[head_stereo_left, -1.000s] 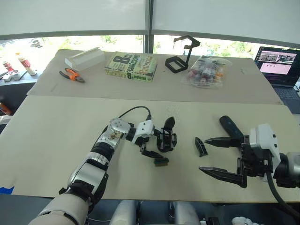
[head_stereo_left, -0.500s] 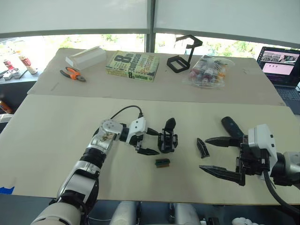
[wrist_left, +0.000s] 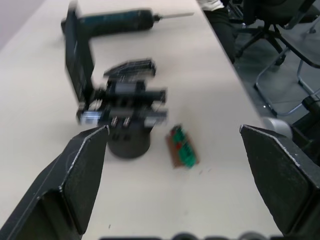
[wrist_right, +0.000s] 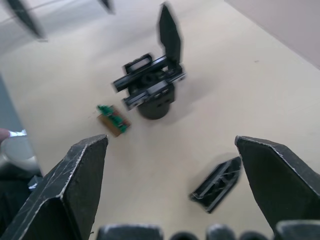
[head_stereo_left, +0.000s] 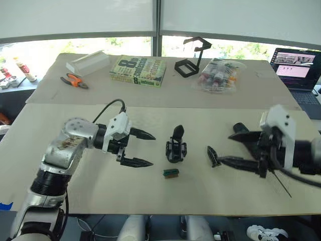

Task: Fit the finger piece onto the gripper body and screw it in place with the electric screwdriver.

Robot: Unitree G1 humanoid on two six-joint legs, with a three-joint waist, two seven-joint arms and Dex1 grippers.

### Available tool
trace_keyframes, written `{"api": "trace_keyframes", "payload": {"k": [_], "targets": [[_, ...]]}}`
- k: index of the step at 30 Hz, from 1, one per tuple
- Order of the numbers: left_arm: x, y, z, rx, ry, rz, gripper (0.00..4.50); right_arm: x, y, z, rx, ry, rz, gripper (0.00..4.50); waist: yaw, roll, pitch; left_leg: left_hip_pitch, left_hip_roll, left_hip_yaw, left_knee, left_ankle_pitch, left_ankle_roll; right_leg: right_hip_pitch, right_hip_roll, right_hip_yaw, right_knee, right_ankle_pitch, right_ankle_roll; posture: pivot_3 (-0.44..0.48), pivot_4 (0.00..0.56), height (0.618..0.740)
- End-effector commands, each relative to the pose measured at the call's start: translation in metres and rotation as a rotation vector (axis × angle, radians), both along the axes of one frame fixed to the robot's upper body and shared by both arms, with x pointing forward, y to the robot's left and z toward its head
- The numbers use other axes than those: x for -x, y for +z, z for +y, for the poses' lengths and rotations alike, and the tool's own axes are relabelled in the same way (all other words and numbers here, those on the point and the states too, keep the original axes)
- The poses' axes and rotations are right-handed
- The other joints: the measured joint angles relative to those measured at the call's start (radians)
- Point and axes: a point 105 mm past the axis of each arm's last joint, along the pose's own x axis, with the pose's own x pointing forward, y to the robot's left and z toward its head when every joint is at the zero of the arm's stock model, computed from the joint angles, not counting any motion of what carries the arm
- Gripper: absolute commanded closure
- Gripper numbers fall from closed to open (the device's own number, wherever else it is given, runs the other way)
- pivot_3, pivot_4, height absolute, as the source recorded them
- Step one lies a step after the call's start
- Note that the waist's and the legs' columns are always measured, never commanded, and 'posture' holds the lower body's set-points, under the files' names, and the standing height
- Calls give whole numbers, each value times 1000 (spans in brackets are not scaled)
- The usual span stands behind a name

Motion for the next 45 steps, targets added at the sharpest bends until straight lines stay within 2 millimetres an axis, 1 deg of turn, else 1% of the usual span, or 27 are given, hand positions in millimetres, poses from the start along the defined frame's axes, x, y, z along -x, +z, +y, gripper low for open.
{"api": "trace_keyframes", "payload": {"k": [1, 2, 4, 5, 6, 7, 11, 14, 19, 20, 24, 26, 28, 31, 35, 36, 38, 41, 45], "targets": [[9, 10, -9, 24, -12, -41, 56, -8, 4, 2, 0, -15, 93, 0, 1, 0, 0, 0, 0, 0, -1, 0, 0, 0, 0, 0, 0, 0, 0, 0, 150, 740], [8, 5, -10, 22, -2, -43, 56, -8, 8, 7, -8, 33, 84, 0, 0, 0, 0, 0, 0, 0, -2, 0, 0, 0, 1, 0, 0, 0, 0, 0, 150, 740], [-1, -10, -12, 9, 39, -50, 56, 0, 19, 23, -58, 210, 28, 0, 0, 1, 0, 0, -1, 0, -4, 2, -3, -1, 1, 0, 0, -1, -1, 0, 150, 740], [-7, -19, -11, -6, 59, -55, 56, 5, 24, 28, -90, 278, 12, 0, 1, 1, 0, 0, -1, 0, -4, 4, -6, -1, 2, 0, 0, -1, 0, 0, 150, 740], [-8, -27, -9, -22, 55, -57, 56, 7, 26, 29, -105, 330, -20, 0, 0, 1, 0, 1, -1, 0, -4, 4, -6, 0, 2, -1, -1, -1, 0, 0, 150, 740], [-6, -33, -8, -32, 42, -51, 56, 9, 26, 28, -106, 368, -46, 0, 0, 1, 0, 1, -1, 1, -4, 4, -6, 0, 3, -1, 0, -1, 0, 0, 150, 740], [6, -45, -5, -68, -21, -19, 56, 13, 7, 19, -24, 460, -99, 0, -1, 1, 0, -3, -1, 1, -3, 2, -3, -1, 3, -1, 0, -2, 3, 0, 150, 740], [6, -46, -7, -70, -15, -22, 56, 14, 1, 18, -28, 437, -97, 0, -1, 1, 0, -4, -3, 2, -2, 1, -1, -1, 0, 0, -1, -3, 4, 0, 150, 740], [8, -55, -9, -82, -22, -18, 56, 24, -4, 21, -44, 444, -95, 0, 0, 1, 0, -3, -2, 2, -3, 2, -3, -1, 0, -1, -1, -3, 4, 0, 150, 740], [5, -56, -10, -80, -8, -25, 56, 25, -5, 21, -46, 441, -96, 0, 1, 1, 0, -3, -2, 2, -4, 2, -4, -1, 0, -1, -1, -3, 4, 0, 150, 740], [-23, -58, -19, -29, 101, -54, 56, 26, -8, 22, -51, 423, -105, 0, 7, 0, 0, 0, -2, 2, -3, 2, -4, 0, 0, 0, -1, -3, 4, 0, 150, 740], [-32, -63, -22, -26, 123, -62, 56, 26, -8, 22, -58, 411, -103, 0, 9, 0, 0, 0, -2, 2, -3, 2, -4, 1, 0, 0, -2, -2, 3, 0, 150, 740], [-37, -73, -26, -38, 113, -58, 56, 28, -9, 22, -58, 405, -100, 0, 10, 0, 0, 1, -2, 2, -2, 0, 0, 1, 0, 0, -1, -2, 2, 0, 150, 740], [-42, -84, -34, -38, 91, -43, 56, 29, -12, 21, -53, 395, -99, 0, 11, 0, 0, 3, -1, 2, -3, 0, 0, 2, 0, 0, 0, -1, 1, 0, 150, 740], [-49, -92, -43, -34, 72, -37, 56, 29, -12, 21, -52, 388, -102, 0, 11, 0, 0, 3, -1, 2, -2, 0, 0, 2, 1, 0, 0, -1, 1, 0, 150, 740], [-52, -94, -48, -29, 67, -36, 56, 29, -12, 22, -54, 382, -104, 0, 11, 0, 0, 3, -1, 2, -2, 0, 0, 1, 1, 0, 0, -1, 1, 0, 150, 740], [-57, -98, -54, -27, 62, -37, 56, 29, -11, 22, -59, 374, -106, 0, 16, 0, 0, 3, -1, 2, -2, 0, 0, 2, 0, 0, 0, -1, 1, 0, 150, 740], [-65, -100, -57, -28, 65, -41, 56, 30, -12, 23, -64, 366, -104, 0, 17, 0, 0, 2, -1, 2, -2, 0, 1, 1, 0, 0, 0, -1, 1, 0, 150, 740], [-71, -97, -63, 7, 70, -12, 56, 32, -14, 23, -66, 358, -100, 0, 18, 0, 0, 1, -1, 2, -2, 0, 1, 1, 0, 0, -1, -1, 1, 0, 150, 740]]}}
